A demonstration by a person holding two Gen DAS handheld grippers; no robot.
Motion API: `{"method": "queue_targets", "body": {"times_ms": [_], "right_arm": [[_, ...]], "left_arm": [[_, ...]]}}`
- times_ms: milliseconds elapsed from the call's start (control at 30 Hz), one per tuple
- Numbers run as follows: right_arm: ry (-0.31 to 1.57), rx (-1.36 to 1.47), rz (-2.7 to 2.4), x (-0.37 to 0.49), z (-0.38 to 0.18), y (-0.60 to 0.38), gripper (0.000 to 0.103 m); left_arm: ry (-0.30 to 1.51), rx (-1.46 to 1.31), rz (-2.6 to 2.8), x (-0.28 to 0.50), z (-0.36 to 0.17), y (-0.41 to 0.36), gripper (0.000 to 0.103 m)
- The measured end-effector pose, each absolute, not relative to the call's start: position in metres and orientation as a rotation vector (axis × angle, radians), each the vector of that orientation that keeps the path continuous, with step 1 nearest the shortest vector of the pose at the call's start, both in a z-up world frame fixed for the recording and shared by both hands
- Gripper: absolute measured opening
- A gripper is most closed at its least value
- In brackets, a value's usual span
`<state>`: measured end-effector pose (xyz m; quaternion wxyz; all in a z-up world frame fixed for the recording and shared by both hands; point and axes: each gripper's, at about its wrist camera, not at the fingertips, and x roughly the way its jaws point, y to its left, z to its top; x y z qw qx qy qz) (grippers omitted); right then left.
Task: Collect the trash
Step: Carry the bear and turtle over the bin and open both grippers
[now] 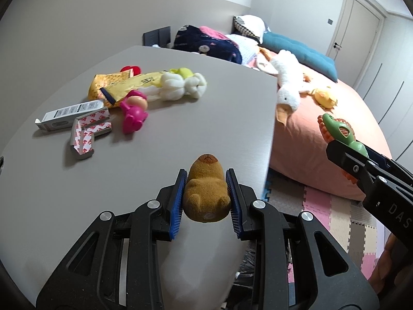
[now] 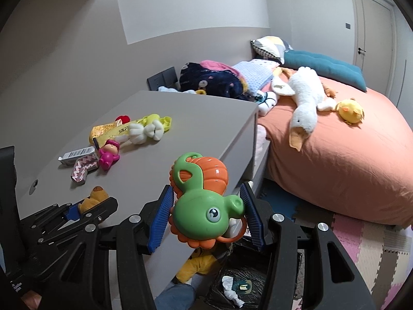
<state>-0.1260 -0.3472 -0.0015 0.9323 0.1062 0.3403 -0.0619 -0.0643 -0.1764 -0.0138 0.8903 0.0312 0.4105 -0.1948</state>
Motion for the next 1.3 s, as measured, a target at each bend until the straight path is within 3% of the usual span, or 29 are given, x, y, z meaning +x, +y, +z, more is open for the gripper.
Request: {"method": "queue_targets", "body": {"times_ms": [1233,1267,1300], "right_arm": [[0.664,0.356,-0.384,-0.248,-0.005,-0.471,0.055],[0.684,0.355,-0.393,-0.246,-0.008,-0.474,0.058],[0.692,0.357,-0.411,-0.246,-0.010,-0.477,0.071]], "left_arm": [[0.888,0.291,-0.708,-0.154,-0.026,-0.307,0.032],[0.915,0.306,-0.721,-0.155,-0.031,-0.311,0.052],[0.930,0.317,-0.721,-0.155,-0.034,-0.313,0.089]]}}
